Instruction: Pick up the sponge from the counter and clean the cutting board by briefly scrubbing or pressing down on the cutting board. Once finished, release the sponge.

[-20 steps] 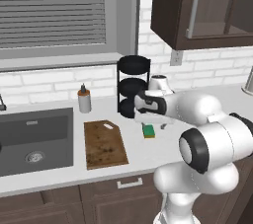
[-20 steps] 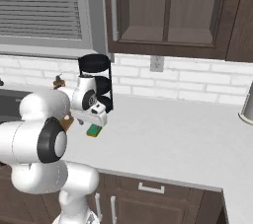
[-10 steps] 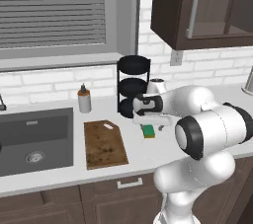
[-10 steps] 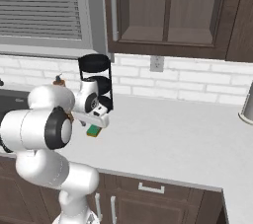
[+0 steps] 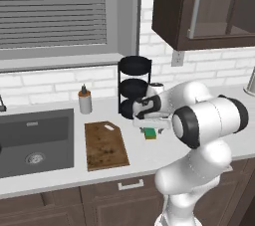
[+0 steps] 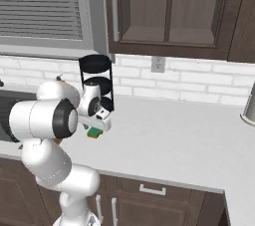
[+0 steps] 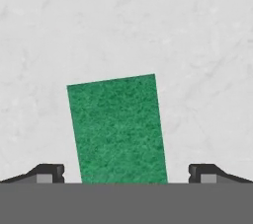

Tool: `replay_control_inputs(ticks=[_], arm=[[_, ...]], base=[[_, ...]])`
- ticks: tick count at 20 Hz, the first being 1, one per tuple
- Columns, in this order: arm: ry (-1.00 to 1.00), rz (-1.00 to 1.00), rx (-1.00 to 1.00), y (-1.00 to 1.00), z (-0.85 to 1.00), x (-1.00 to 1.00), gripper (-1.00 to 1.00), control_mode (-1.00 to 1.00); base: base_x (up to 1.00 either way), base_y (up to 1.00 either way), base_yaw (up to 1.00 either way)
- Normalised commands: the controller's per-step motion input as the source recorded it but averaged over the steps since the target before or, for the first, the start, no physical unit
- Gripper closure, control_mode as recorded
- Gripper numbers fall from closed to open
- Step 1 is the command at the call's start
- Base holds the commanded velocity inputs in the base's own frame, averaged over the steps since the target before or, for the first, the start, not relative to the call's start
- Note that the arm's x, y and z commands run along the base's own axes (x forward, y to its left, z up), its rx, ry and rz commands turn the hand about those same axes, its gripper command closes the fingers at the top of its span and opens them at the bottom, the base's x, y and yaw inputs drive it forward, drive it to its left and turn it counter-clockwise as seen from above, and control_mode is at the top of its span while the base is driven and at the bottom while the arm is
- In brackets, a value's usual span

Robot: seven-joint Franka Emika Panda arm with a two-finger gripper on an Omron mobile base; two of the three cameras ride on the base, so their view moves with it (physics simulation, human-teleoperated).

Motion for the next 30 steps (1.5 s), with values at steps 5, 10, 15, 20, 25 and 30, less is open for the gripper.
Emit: replay_control_inputs(ticks=[5,10,15,20,25,30], arm=[[0.0,0.0,0.0,0.0,-0.28,0.27,-1.0,-1.0],[0.0,0.0,0.0,0.0,-0.22,0.32,-1.0,-1.0],[0.0,0.0,0.0,0.0,-0.22,0.27,-1.0,-1.0],[0.0,0.0,0.0,0.04,-0.45,0.04,1.0,-1.0],[0.05,0.0,0.0,0.07,-0.18,0.0,1.0,-1.0],[0.06,0.0,0.05,0.16,0.28,0.0,1.0,-1.0]], base=[[0.0,0.0,0.0],[0.0,0.0,0.0],[0.0,0.0,0.0],[0.0,0.0,0.0],[0.0,0.0,0.0],[0.0,0.0,0.0]])
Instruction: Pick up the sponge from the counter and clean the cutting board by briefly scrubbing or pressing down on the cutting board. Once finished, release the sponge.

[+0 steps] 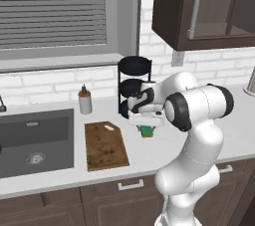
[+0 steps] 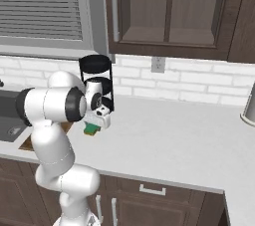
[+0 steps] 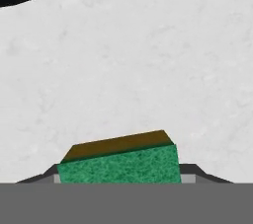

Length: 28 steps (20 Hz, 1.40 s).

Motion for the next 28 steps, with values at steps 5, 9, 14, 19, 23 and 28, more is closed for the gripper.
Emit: replay_control_inputs(ticks=[5,9,14,19,23,28], arm=[[0.11,0.0,0.01,0.6,0.49,0.01,1.0,-1.0],[0.08,0.0,0.0,0.66,0.22,0.01,1.0,-1.0],[0.06,0.0,0.0,0.65,0.08,0.02,1.0,-1.0],[0.06,0.0,0.0,0.68,0.02,0.07,1.0,-1.0],[0.09,0.0,0.0,0.37,0.0,0.05,1.0,-1.0],[-0.02,0.0,0.0,0.0,-0.11,0.06,1.0,-1.0]], base=[[0.0,0.0,0.0],[0.0,0.0,0.0],[0.0,0.0,0.0],[0.0,0.0,0.0],[0.0,0.0,0.0],[0.0,0.0,0.0]])
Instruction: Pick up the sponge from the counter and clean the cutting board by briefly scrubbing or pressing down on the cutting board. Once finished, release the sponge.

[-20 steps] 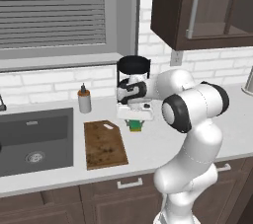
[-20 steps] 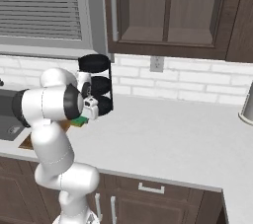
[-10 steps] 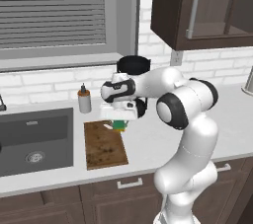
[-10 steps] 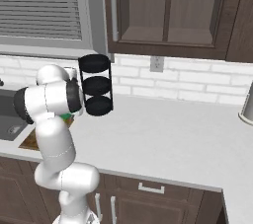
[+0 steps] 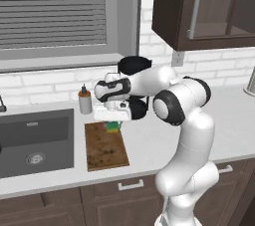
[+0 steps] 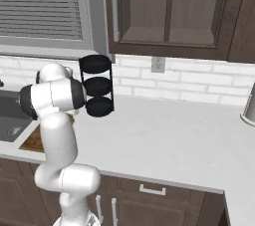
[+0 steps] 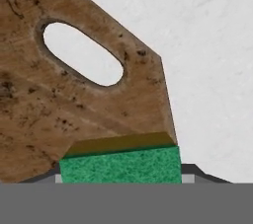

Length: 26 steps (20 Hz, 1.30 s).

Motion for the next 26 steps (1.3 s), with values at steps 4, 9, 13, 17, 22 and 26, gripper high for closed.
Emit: replay_control_inputs(ticks=[4,9,13,17,22,26], arm=[[-0.16,0.04,0.0,0.06,-0.35,0.18,1.0,-1.0],[-0.15,0.06,0.0,0.28,-0.39,0.31,1.0,-1.0],[-0.13,0.07,-0.02,0.2,-0.43,0.35,1.0,-1.0],[-0.12,0.07,-0.01,0.18,-0.52,0.31,1.0,-1.0],[-0.14,0.07,-0.02,0.56,-0.07,0.06,1.0,-1.0],[-0.14,0.08,-0.02,0.62,-0.28,0.0,1.0,-1.0]], base=[[0.0,0.0,0.0],[0.0,0.0,0.0],[0.0,0.0,0.0],[0.0,0.0,0.0],[0.0,0.0,0.0],[0.0,0.0,0.0]])
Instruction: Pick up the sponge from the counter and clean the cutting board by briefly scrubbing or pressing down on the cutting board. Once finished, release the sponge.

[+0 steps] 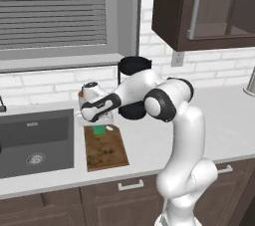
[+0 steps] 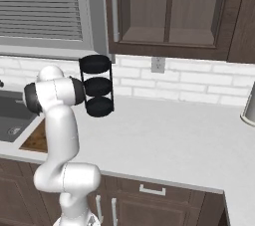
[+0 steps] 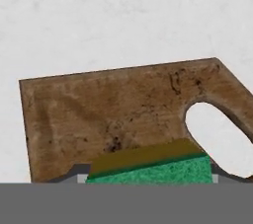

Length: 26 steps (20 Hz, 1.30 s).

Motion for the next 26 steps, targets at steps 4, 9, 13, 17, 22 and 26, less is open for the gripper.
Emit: replay_control_inputs(ticks=[4,9,13,17,22,26], arm=[[-0.05,0.06,0.0,0.48,-0.33,-0.02,1.0,-1.0],[0.02,0.01,0.0,0.2,-0.25,-0.29,1.0,-1.0],[-0.06,0.0,0.01,0.0,-0.03,-0.69,1.0,-1.0],[-0.14,0.01,0.01,0.0,-0.18,-0.96,1.0,-1.0],[-0.01,0.02,0.02,-0.02,-0.95,-0.93,1.0,-1.0],[-0.08,0.0,0.0,-0.3,-0.6,-0.46,1.0,-1.0]], base=[[0.0,0.0,0.0],[0.0,0.0,0.0],[0.0,0.0,0.0],[0.0,0.0,0.0],[0.0,0.0,0.0],[0.0,0.0,0.0]])
